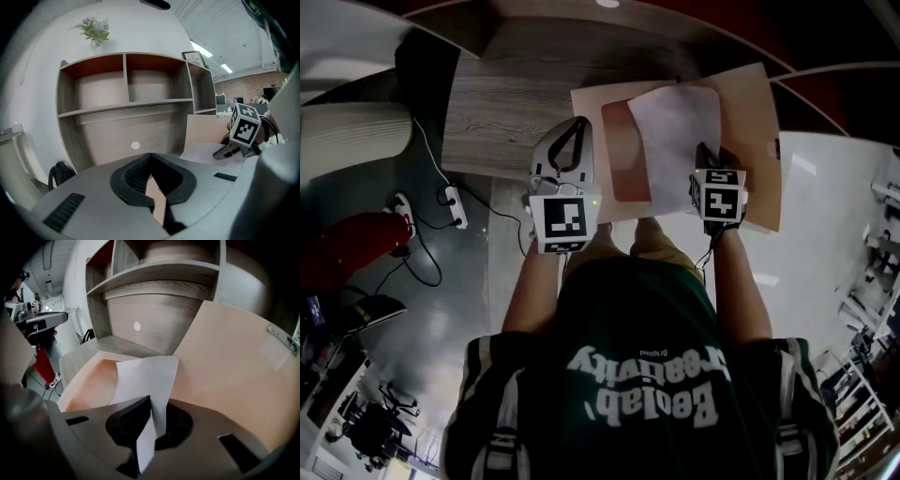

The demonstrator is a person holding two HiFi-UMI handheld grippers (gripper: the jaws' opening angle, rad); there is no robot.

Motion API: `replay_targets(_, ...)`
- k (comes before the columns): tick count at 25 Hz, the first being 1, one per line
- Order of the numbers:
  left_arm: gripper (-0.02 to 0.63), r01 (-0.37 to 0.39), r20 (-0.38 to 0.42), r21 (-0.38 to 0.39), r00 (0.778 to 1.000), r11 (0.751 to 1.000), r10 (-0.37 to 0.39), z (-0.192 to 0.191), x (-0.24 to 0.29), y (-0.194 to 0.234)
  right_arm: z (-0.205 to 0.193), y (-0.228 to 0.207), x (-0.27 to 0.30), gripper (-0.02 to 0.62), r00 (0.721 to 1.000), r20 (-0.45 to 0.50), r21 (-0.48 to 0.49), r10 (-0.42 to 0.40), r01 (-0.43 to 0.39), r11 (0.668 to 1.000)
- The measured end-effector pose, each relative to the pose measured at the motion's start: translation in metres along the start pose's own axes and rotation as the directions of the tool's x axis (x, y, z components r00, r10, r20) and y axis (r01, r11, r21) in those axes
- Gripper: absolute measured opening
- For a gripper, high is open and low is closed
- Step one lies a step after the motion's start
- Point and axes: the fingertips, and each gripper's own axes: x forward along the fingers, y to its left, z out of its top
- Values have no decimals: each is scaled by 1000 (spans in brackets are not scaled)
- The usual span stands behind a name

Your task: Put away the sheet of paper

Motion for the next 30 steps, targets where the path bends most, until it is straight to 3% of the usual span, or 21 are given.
replay_targets(7,18,4,-1,0,1000,1000,-4,2,6,-5,-7,-14,-2,35,998,-12,-2,-64,64,998)
replay_targets(16,18,-1,-12,1,1000,1000,1,-4,7,-5,-1,-35,0,35,976,71,13,-206,206,979)
replay_targets(20,18,-5,-17,-1,1000,1000,5,-7,6,-3,-6,-34,6,35,974,72,-18,-217,219,976)
replay_targets(26,18,-7,-23,1,1000,1000,7,-11,5,-1,12,-46,-6,35,937,159,-33,-311,320,947)
replay_targets(30,18,-5,-25,-1,1000,1000,5,-13,5,0,10,-40,0,35,951,138,-55,-277,286,957)
